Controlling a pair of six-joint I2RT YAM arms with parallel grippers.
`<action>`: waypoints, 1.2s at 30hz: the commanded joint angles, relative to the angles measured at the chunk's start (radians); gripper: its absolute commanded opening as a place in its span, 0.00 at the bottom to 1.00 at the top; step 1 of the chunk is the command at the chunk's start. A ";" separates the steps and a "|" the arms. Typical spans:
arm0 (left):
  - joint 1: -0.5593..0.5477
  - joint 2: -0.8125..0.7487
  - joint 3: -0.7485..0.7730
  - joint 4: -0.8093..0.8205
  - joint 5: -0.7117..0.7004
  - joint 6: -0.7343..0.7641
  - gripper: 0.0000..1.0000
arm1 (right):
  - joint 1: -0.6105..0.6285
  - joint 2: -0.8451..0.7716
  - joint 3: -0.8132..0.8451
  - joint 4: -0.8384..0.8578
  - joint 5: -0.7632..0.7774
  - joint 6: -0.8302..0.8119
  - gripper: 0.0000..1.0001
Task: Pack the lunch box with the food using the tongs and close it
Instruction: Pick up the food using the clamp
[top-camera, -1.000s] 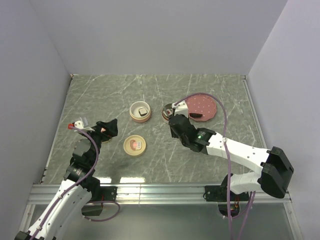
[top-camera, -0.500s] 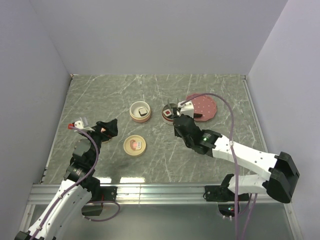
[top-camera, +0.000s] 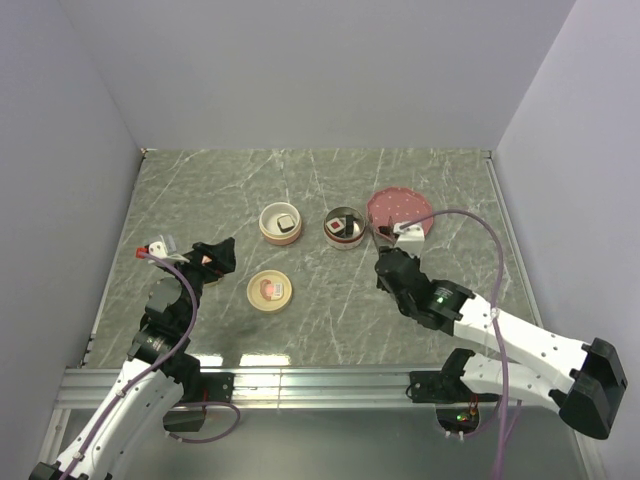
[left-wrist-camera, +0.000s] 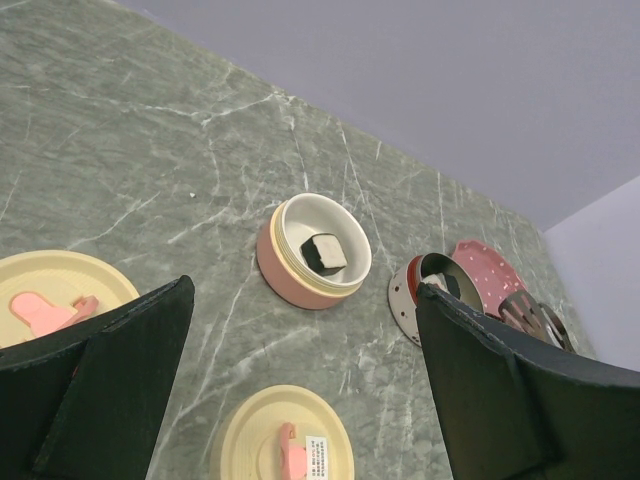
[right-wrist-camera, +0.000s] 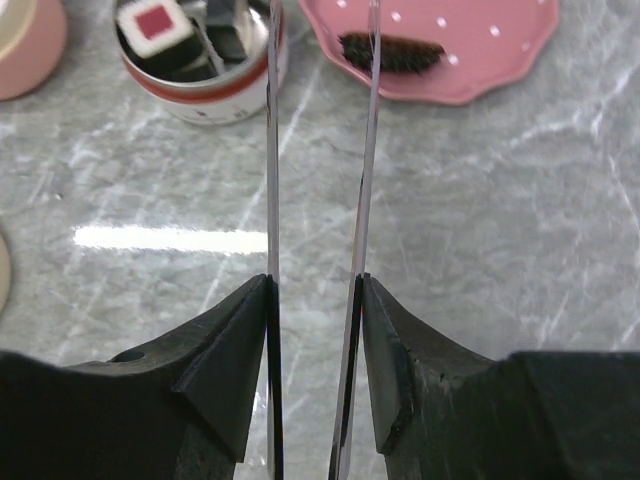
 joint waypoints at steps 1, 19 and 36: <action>-0.002 -0.005 -0.003 0.026 0.012 0.000 0.99 | -0.015 -0.047 -0.021 -0.029 0.034 0.089 0.49; -0.002 -0.015 -0.009 0.028 0.015 -0.001 1.00 | -0.090 -0.100 -0.110 0.039 -0.075 0.126 0.49; -0.002 0.002 -0.009 0.035 0.011 0.000 1.00 | -0.225 -0.002 -0.070 0.171 -0.179 0.003 0.49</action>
